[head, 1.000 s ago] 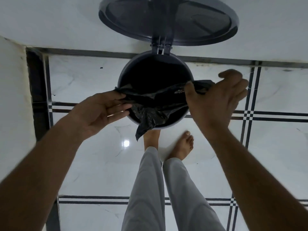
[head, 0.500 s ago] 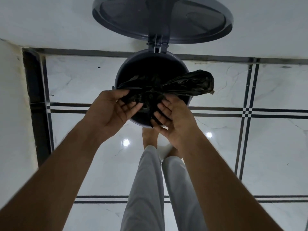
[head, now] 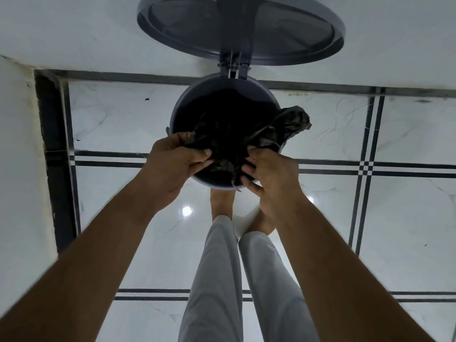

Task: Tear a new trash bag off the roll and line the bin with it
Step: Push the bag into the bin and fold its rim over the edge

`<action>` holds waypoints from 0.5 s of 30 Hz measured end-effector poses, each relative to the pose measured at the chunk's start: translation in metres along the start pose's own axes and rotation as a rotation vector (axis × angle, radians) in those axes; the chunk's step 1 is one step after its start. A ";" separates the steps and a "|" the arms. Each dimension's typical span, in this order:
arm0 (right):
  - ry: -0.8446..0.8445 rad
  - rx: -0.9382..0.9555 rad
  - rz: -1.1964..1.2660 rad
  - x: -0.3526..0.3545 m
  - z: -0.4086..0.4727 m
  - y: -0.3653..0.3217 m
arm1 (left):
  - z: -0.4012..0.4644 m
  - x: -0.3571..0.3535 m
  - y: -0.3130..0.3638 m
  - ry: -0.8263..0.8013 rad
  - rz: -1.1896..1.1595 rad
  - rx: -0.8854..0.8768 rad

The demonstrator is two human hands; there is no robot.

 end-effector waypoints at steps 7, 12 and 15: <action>0.153 0.042 0.028 0.039 0.022 -0.023 | 0.007 0.049 -0.002 0.065 -0.012 0.018; 0.208 0.195 -0.689 0.059 0.025 -0.017 | 0.001 0.053 0.002 0.024 -0.099 0.064; 0.181 0.952 -0.955 0.049 0.004 -0.015 | -0.002 0.049 0.006 -0.075 -0.100 -0.008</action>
Point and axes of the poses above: each hand's wrist, its own z-axis towards the middle knuckle, its own x-axis out of the back of the hand, y = z × x, the point moved 1 cm from there along z, towards the middle knuckle, and after that the axes turned 12 degrees about z, right-handed, at the moved point
